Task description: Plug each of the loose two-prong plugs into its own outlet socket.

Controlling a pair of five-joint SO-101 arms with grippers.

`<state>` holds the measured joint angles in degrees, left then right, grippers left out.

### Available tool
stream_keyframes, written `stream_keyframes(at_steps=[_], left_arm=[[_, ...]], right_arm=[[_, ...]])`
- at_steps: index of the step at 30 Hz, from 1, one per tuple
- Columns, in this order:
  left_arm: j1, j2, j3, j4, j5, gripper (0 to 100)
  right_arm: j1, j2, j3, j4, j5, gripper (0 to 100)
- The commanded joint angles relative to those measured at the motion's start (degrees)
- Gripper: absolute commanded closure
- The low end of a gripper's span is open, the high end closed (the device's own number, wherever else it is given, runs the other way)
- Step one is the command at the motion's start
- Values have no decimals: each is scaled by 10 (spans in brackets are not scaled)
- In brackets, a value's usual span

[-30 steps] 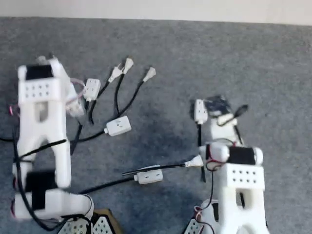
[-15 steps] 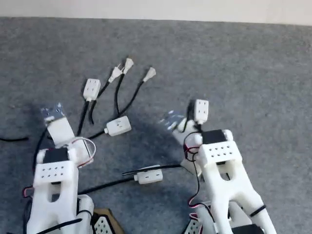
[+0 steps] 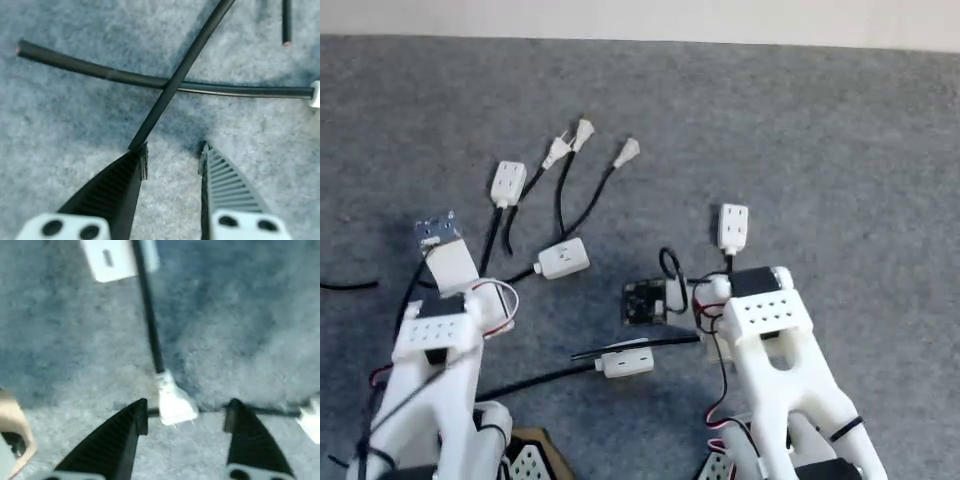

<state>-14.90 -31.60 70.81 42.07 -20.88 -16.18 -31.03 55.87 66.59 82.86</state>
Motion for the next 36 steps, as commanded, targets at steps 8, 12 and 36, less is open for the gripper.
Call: stream_keyframes(at_steps=[8, 12, 36], left_arm=[[4, 106, -73, 8, -6, 807], [4, 106, -73, 8, -6, 807], [5, 110, -72, 5, -6, 807]], right_arm=[[-47, 1, 57, -93, -11, 789], [-47, 2, 62, -99, -11, 793], [-47, -7, 75, -96, -99, 994]])
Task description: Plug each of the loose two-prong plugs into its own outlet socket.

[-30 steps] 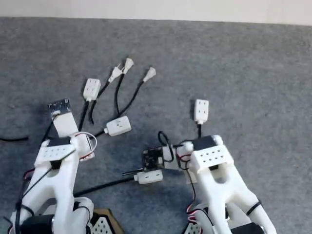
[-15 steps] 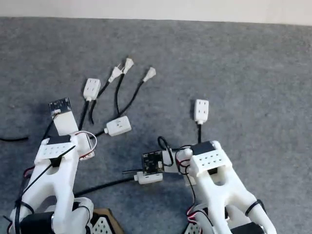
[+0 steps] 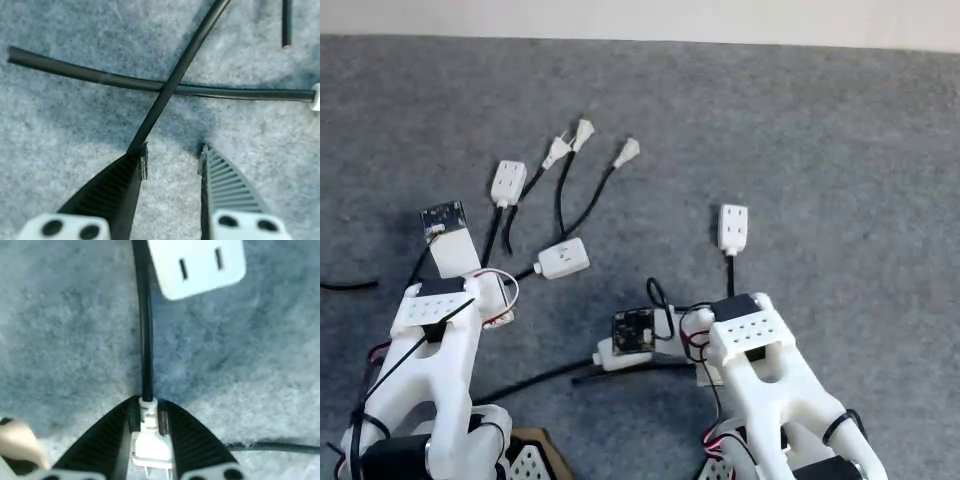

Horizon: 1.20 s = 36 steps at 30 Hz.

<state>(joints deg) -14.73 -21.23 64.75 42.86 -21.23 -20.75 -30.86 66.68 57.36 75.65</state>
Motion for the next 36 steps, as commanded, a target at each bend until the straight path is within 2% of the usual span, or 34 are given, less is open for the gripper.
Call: stream_keyframes(at_steps=[1, 3, 7, 11, 15, 19, 23, 30, 32, 34, 35, 36], left_arm=[[3, 7, -10, -3, -3, 807], [3, 7, -10, -3, -3, 807], [3, 7, -10, -3, -3, 807], [3, 7, -10, -3, -3, 807], [3, 7, -10, -3, -3, 807], [3, 7, -6, -3, -3, 807], [4, 7, -1, -3, -3, 807], [5, 7, 0, -3, -3, 807], [6, 7, 0, -3, -3, 807], [6, 7, 0, -3, -3, 807], [6, 7, 0, -3, -3, 807], [6, 7, 0, -3, -3, 807]], right_arm=[[0, -8, -45, -2, -43, 994], [0, -8, -68, 23, -73, 994], [-12, -8, -108, 109, -74, 994], [-11, -2, -116, 131, -74, 981], [-13, -1, -85, 128, -75, 869], [-12, -1, -30, 61, -76, 793], [-13, -2, 15, 15, -76, 793], [-13, -2, 18, 12, -76, 798], [-13, -2, 19, 12, -76, 852], [-13, -2, 19, 12, -75, 974], [-13, -2, 19, 12, -75, 998], [-12, -2, 19, 13, -75, 978]])
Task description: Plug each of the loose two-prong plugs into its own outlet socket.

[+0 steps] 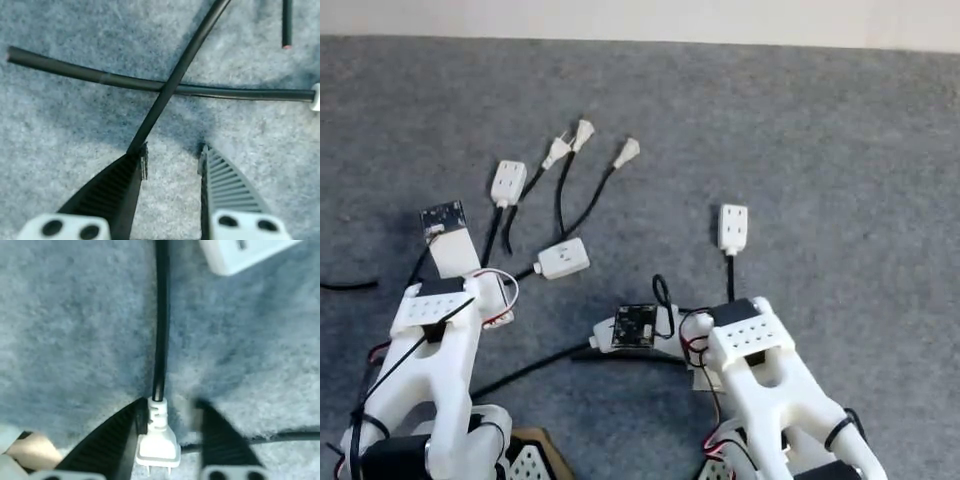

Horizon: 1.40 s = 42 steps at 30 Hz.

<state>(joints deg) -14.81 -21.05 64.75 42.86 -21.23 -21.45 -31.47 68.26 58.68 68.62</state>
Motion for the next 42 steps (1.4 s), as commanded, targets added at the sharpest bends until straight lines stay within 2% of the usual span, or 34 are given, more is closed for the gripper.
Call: stream_keyframes(at_steps=[1, 8, 11, 14, 16, 19, 24, 28, 33, 36, 39, 42], left_arm=[[7, 5, 0, -3, -3, 807], [7, 5, -1, -3, -3, 807], [7, 5, -1, -3, -3, 807], [7, 1, -3, -3, -3, 805], [7, 0, -13, 1, -3, 803], [4, 0, -55, 46, -3, 803], [4, -79, -99, 94, -1, 803], [5, -239, -99, 143, -3, 794], [12, -444, -92, 218, 1, 701], [51, -546, -43, 233, 21, 668], [94, -642, 32, 229, 60, 646], [136, -745, 99, 228, 76, 617]], right_arm=[[-6, 4, 4, 0, -4, 969], [-7, -2, -6, 10, -4, 995], [-7, -3, -78, 102, -4, 995], [-7, -2, -225, 237, -10, 995], [-16, -1, -332, 292, -63, 995], [-51, 1, -452, 303, -213, 995], [-105, 1, -499, 189, -415, 994], [-125, 5, -468, 64, -516, 994], [-137, 3, -384, -110, -644, 994], [-137, 0, -329, -204, -742, 994], [-137, 0, -288, -250, -830, 994], [-137, -1, -262, -268, -856, 994]])
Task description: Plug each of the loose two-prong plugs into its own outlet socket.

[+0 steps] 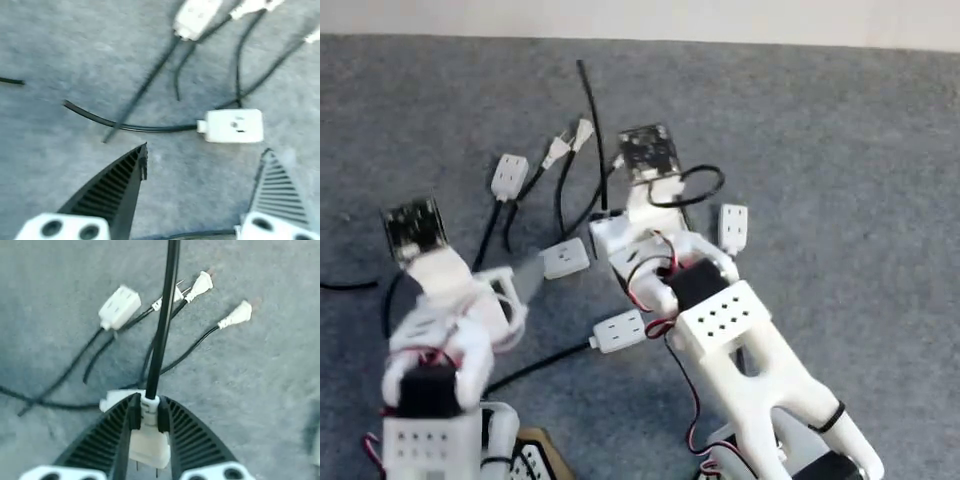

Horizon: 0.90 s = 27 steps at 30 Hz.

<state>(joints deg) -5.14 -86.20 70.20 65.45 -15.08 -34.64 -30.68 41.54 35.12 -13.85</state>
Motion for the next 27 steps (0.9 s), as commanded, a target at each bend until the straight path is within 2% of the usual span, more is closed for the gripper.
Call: stream_keyframes(at_steps=[1, 4, 11, 18, 21, 27], left_arm=[[51, -126, 65, 4, 14, 611], [78, -199, 108, 19, 13, 602], [106, -169, 110, -13, 15, 595], [102, -169, 134, -25, 13, 596], [74, -165, 147, -48, 12, 596], [65, -164, 160, -62, 12, 596]], right_arm=[[-6, -9, 11, -32, -34, 994], [-7, -9, 15, -32, -50, 994], [-62, -9, 14, -14, -51, 994], [-73, -10, -44, 86, -52, 994], [-70, -10, -80, 139, -49, 994], [-71, -10, -117, 185, -46, 994]])
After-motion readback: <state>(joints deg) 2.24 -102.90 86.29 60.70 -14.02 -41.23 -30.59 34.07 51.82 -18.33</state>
